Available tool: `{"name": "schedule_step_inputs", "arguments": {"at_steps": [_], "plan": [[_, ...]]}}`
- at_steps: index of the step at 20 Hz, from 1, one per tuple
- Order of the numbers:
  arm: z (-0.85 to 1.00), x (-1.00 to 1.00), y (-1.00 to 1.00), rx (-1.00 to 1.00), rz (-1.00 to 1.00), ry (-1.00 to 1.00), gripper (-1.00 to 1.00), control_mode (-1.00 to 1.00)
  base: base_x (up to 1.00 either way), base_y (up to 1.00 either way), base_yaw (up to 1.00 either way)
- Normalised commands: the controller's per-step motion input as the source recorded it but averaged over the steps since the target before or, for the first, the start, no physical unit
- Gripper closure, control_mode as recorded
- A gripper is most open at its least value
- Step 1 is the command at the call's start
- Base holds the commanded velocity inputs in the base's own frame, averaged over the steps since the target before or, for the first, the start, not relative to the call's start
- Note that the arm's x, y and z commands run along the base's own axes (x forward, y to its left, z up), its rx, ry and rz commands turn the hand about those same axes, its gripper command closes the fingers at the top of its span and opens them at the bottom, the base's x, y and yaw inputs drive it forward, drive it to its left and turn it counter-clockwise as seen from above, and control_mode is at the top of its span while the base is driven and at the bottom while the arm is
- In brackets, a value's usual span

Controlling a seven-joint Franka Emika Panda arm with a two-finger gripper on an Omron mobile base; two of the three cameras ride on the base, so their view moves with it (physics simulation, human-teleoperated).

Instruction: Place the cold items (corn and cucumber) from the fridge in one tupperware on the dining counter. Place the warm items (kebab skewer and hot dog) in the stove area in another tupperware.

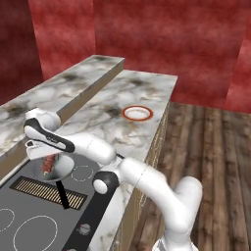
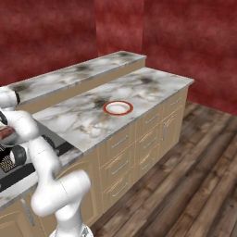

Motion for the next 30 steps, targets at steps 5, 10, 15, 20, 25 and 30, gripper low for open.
{"name": "schedule_step_inputs", "arguments": {"at_steps": [5, 10, 15, 20, 25, 30], "plan": [[0.46, 0.0, -1.0, 0.56, -0.1, -0.3, 1.0, -1.0, 0.0, 0.0, 0.0], [-0.03, -0.18, -1.0, 0.46, 0.0, -0.61, 1.0, -1.0, 0.0, 0.0, 0.0], [-0.05, -0.86, -1.0, 0.41, -0.11, 0.13, 1.0, -1.0, 0.0, 0.0, 0.0], [0.25, -0.56, -1.0, 0.41, -0.27, 0.93, 1.0, -1.0, 0.0, 0.0, 0.0], [0.0, -0.12, -1.0, 0.19, -0.35, 1.0, 1.0, -1.0, 0.0, 0.0, 0.0], [-0.19, -0.19, -1.0, 0.0, -0.29, 0.98, 1.0, -1.0, 0.0, 0.0, 0.0]]}}
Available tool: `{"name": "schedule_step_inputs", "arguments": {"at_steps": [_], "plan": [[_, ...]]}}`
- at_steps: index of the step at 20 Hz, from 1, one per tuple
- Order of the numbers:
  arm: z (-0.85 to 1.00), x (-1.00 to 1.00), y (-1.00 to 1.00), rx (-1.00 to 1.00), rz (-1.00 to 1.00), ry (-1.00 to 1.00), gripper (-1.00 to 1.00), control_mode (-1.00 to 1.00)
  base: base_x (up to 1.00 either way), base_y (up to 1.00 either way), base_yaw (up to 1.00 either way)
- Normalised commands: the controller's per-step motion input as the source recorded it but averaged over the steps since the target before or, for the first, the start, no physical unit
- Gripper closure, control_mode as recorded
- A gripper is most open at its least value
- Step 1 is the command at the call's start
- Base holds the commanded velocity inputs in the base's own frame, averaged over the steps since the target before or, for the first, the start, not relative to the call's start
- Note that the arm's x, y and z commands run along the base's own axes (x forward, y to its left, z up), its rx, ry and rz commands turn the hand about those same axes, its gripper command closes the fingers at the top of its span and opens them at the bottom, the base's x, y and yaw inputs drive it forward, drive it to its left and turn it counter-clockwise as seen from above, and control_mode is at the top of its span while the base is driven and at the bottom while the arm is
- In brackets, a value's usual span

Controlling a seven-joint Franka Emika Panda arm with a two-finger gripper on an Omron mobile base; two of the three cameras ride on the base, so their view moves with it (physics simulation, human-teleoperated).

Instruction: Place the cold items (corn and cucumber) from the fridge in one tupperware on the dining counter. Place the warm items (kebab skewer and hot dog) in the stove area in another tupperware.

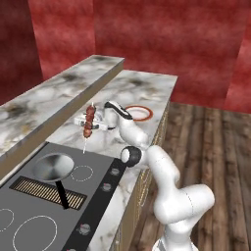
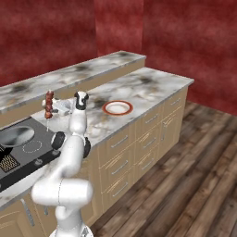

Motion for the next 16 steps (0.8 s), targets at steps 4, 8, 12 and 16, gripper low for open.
{"name": "schedule_step_inputs", "arguments": {"at_steps": [4, 8, 12, 16], "plan": [[0.02, -1.0, -1.0, 0.02, -0.02, -0.16, 1.0, -1.0, 0.0, 0.0, 0.0], [0.01, -1.0, -1.0, -0.01, 0.0, -0.57, 1.0, -1.0, 0.0, 0.0, 0.0], [-0.01, -1.0, -1.0, -0.13, 0.0, -0.65, 1.0, -1.0, 0.0, 0.0, 0.0], [-0.37, -0.7, -1.0, -0.18, 0.0, -0.96, 1.0, -1.0, 0.0, 0.0, 0.0]]}}
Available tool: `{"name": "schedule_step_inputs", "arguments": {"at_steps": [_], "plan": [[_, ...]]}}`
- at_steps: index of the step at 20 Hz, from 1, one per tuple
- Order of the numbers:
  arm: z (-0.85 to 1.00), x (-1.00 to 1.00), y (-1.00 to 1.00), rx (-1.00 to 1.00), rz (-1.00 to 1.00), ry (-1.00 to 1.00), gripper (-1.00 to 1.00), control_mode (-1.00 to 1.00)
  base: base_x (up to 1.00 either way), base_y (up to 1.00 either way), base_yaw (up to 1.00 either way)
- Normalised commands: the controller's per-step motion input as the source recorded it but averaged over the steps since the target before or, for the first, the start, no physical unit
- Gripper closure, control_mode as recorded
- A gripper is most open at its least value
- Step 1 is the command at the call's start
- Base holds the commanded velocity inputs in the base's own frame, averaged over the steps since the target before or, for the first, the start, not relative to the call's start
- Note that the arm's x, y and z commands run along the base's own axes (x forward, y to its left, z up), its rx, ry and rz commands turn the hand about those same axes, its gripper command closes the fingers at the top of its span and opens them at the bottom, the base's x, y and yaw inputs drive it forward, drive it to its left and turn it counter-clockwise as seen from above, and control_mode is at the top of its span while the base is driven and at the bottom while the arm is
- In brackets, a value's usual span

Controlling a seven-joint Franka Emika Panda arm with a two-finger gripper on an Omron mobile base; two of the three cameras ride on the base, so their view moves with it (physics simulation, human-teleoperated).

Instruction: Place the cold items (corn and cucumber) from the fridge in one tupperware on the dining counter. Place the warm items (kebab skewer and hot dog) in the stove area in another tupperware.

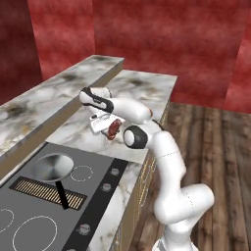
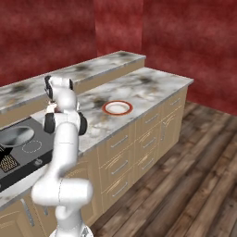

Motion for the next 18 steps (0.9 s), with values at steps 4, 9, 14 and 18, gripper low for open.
{"name": "schedule_step_inputs", "arguments": {"at_steps": [4, 9, 14, 18], "plan": [[-0.12, -0.84, -1.0, 0.1, 0.0, -0.86, 1.0, -1.0, 0.0, 0.0, 0.0], [-0.23, -0.47, -1.0, 0.31, 0.0, -0.94, 1.0, -1.0, 0.0, 0.0, 0.0], [-0.19, -0.25, -1.0, 0.31, 0.0, -1.0, 1.0, -1.0, 0.0, 0.0, 0.0], [-0.09, -0.56, -1.0, 0.28, 0.0, -1.0, 1.0, -1.0, 0.0, 0.0, 0.0]]}}
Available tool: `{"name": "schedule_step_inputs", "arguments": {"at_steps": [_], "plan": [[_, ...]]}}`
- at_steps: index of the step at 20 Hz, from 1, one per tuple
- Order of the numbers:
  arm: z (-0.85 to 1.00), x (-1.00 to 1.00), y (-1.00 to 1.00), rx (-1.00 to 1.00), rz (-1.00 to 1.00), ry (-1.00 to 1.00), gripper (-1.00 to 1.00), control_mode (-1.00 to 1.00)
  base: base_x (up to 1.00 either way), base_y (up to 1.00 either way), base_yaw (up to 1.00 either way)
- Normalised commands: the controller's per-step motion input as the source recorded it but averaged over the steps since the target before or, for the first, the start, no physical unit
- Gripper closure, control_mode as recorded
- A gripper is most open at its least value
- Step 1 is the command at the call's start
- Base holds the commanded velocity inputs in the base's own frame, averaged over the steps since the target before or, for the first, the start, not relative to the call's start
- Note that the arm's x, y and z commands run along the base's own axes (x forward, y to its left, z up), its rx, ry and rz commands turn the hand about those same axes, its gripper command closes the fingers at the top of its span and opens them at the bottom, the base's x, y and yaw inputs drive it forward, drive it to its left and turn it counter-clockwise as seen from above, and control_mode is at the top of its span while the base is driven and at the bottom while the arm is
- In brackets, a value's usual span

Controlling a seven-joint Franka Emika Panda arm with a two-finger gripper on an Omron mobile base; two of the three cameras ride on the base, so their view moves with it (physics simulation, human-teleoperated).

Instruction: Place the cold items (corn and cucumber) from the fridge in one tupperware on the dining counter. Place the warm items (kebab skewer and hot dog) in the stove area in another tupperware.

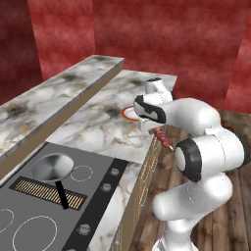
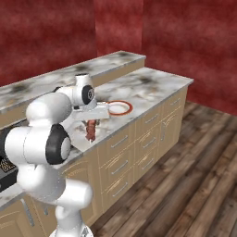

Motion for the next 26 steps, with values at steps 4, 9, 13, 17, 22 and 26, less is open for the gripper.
{"name": "schedule_step_inputs", "arguments": {"at_steps": [4, 9, 13, 17, 22, 26], "plan": [[-0.24, -0.98, -0.88, 0.08, 0.08, -0.94, 1.0, -1.0, 0.0, 0.0, 0.0], [-0.53, -1.0, -0.48, -0.14, 0.26, -0.88, 1.0, -1.0, 0.0, 0.0, 0.0], [-0.88, -1.0, 0.06, -0.51, 0.29, -0.75, 1.0, -1.0, 0.0, 0.0, 0.0], [-0.7, -0.98, 0.18, -0.47, 0.31, -0.62, 1.0, -1.0, 0.0, 0.0, 0.0], [-0.35, -0.72, 0.1, -0.14, 0.36, -0.33, 1.0, -1.0, 0.0, 0.0, 0.0], [-0.49, -0.54, 0.52, -0.24, 0.17, -0.16, 1.0, -1.0, 0.0, 0.0, 0.0]]}}
